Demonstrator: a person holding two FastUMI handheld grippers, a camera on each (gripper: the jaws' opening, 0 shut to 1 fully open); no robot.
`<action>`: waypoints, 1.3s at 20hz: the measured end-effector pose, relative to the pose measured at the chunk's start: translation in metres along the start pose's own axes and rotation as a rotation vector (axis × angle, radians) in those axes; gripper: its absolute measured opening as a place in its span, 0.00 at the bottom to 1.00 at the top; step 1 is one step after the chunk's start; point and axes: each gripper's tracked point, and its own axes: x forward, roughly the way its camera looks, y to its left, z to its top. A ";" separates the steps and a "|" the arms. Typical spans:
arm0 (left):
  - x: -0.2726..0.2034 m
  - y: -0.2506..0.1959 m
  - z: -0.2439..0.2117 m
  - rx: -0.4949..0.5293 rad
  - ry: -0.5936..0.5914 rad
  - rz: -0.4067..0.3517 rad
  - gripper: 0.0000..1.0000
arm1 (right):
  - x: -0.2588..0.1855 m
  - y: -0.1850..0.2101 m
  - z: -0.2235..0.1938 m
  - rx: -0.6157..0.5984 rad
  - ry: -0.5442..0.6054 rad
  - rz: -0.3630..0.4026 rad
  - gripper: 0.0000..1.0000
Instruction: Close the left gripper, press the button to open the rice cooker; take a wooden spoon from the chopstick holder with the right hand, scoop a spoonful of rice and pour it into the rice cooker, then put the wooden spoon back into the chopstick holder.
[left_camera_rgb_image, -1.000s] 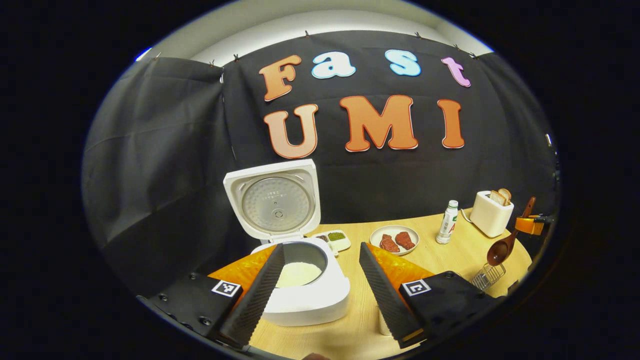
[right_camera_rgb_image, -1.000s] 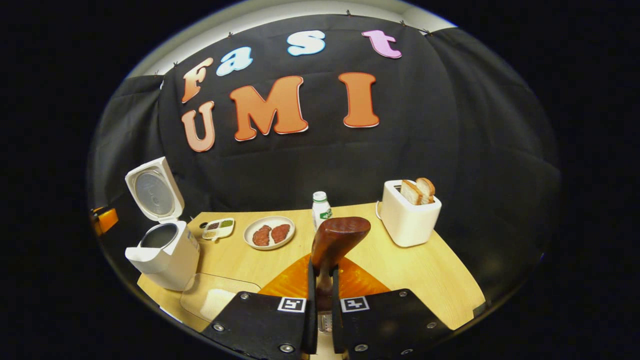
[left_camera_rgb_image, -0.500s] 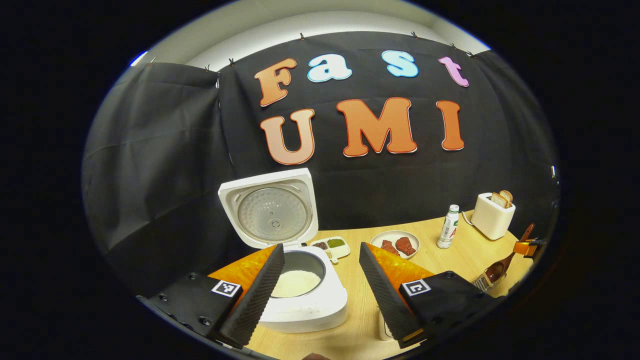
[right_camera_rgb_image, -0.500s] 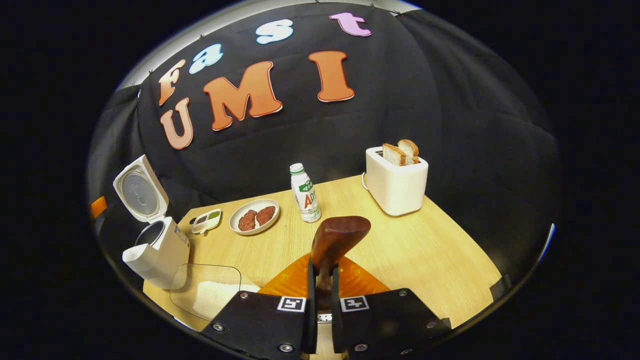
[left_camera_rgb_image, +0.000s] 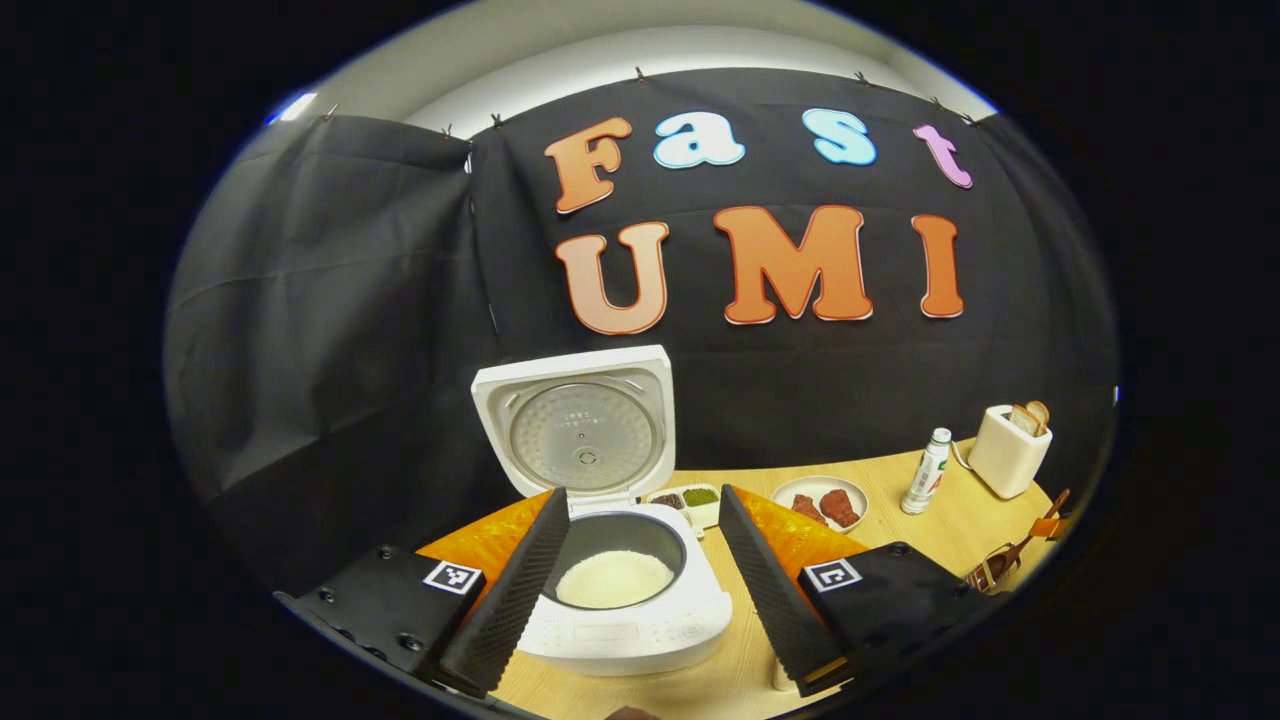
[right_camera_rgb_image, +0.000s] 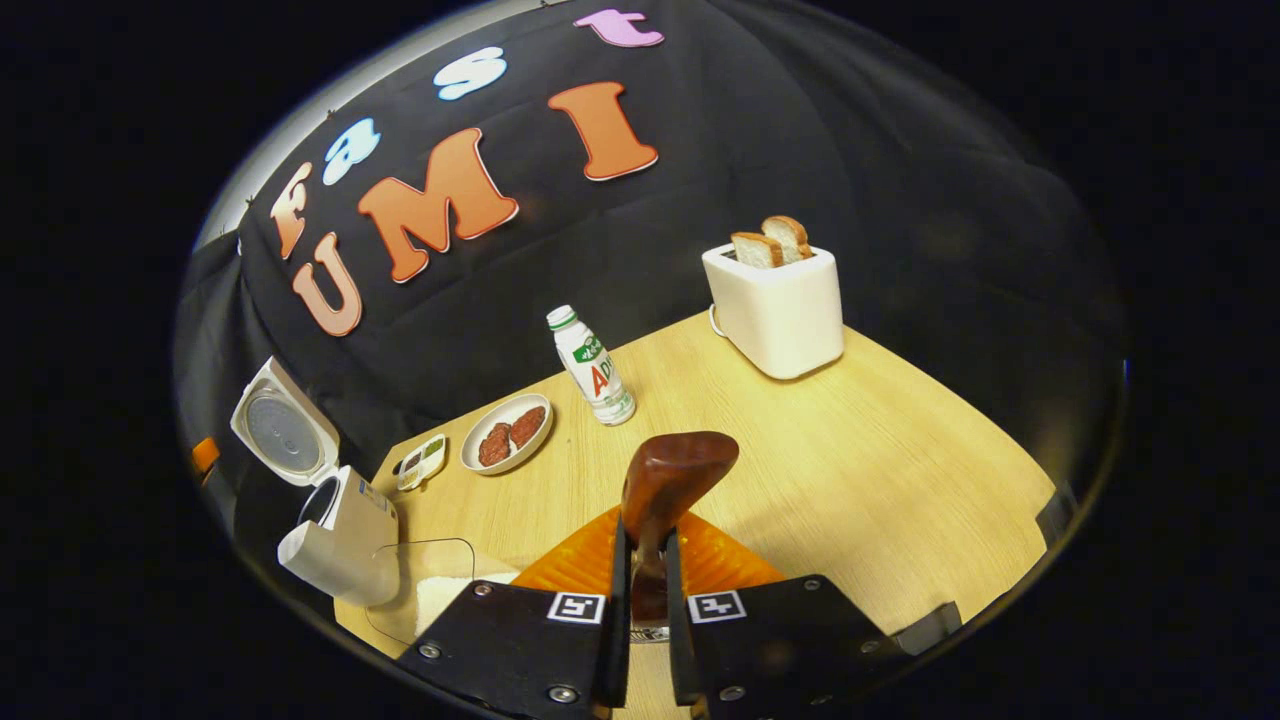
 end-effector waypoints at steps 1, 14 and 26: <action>0.005 0.008 0.000 -0.020 0.004 0.006 1.00 | 0.002 -0.001 -0.003 0.008 0.007 0.000 0.16; 0.110 0.109 0.100 -0.054 -0.074 0.109 1.00 | -0.062 -0.036 0.059 -0.066 -0.130 -0.132 0.63; 0.223 0.126 0.134 -0.064 -0.080 0.152 1.00 | -0.163 -0.030 0.144 -0.127 -0.344 -0.193 0.76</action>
